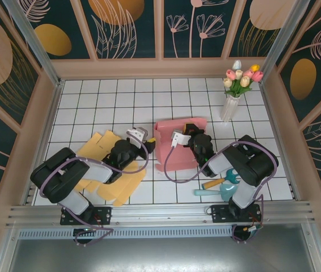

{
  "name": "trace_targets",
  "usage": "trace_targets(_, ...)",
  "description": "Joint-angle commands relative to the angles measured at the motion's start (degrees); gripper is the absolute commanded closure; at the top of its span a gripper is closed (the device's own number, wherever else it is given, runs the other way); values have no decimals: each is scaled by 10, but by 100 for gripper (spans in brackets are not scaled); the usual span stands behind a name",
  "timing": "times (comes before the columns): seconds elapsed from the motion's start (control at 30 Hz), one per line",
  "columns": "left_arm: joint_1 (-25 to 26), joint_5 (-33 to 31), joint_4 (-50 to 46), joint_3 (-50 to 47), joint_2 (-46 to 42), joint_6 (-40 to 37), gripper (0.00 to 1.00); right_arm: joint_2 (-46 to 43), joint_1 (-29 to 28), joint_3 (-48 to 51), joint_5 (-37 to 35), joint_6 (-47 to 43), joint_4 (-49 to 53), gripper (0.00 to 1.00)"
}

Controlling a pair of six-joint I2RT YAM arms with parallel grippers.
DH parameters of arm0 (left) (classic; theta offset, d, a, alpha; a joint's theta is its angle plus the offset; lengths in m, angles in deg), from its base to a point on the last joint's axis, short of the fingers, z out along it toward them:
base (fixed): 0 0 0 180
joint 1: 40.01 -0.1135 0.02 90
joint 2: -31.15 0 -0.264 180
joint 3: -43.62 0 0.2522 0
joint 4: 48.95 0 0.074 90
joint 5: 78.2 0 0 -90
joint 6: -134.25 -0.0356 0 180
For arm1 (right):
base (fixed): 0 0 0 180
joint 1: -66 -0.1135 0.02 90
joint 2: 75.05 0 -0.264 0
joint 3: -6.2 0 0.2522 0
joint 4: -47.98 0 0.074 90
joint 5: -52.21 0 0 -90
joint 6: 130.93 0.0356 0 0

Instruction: Fold the paper box

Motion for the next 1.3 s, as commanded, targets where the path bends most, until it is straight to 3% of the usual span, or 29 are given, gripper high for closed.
trace_targets(0.0,-22,50,5,14,30,29,53,-15,-4,6,17,19,11,100)
trace_targets(0.23,-26,108,23,47,63,34,53,-14,-5,2,21,16,20,100)
trace_targets(0.7,-27,70,7,98,118,45,58,-6,-7,1,23,12,25,100)
trace_targets(1.03,-25,93,62,121,168,107,58,-9,-9,2,24,18,16,100)
trace_targets(1.27,-25,25,72,136,195,136,60,-24,-9,5,30,27,24,100)
